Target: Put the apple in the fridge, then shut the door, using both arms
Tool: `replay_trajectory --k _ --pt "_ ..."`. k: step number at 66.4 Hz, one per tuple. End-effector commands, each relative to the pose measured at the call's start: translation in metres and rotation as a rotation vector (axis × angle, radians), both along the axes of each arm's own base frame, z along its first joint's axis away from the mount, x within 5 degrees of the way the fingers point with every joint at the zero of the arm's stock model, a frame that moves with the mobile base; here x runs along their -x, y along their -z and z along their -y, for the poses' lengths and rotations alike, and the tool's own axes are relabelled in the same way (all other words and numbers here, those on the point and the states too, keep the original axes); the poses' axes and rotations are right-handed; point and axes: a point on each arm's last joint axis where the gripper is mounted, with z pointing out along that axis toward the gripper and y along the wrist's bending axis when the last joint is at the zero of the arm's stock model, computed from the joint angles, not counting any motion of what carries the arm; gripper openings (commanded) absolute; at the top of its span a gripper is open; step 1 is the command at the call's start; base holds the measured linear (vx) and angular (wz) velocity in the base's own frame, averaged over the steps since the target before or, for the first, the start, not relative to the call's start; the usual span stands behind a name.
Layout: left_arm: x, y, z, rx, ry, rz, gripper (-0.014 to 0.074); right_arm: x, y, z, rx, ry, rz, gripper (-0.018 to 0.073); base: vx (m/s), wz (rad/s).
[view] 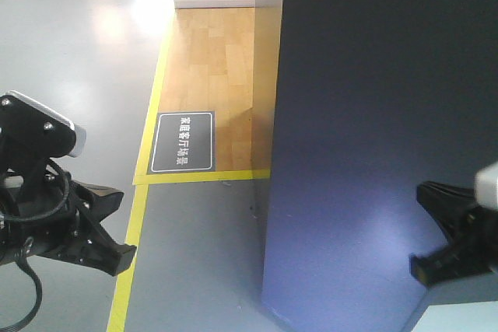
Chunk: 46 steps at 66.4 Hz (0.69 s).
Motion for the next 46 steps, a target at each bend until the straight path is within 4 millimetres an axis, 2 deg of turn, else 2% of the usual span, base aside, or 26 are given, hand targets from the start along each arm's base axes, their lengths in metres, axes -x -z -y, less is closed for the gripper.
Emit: replay_trajectory --k 1,11,18,33,46 --pt "0.0 -0.015 0.002 0.056 0.013 0.073 -0.0006 -0.024 -0.012 0.004 -0.029 0.082 0.045 -0.001 0.0 0.0" --pt "0.0 -0.015 0.002 0.056 0.013 0.073 -0.0006 -0.061 -0.005 0.025 -0.005 0.214 -0.082 -0.001 0.0 0.0" --pt "0.0 -0.015 0.002 0.056 0.013 0.073 -0.0006 -0.08 -0.007 0.041 -0.009 0.287 -0.117 -0.001 0.0 0.0" --pt "0.0 -0.015 0.002 0.056 0.013 0.073 -0.0006 -0.105 -0.031 0.06 -0.015 0.365 -0.053 -0.0006 0.0 0.0" --pt "0.0 -0.015 0.002 0.056 0.013 0.073 -0.0006 -0.119 -0.057 0.064 0.014 0.389 0.122 -0.0006 0.0 0.0"
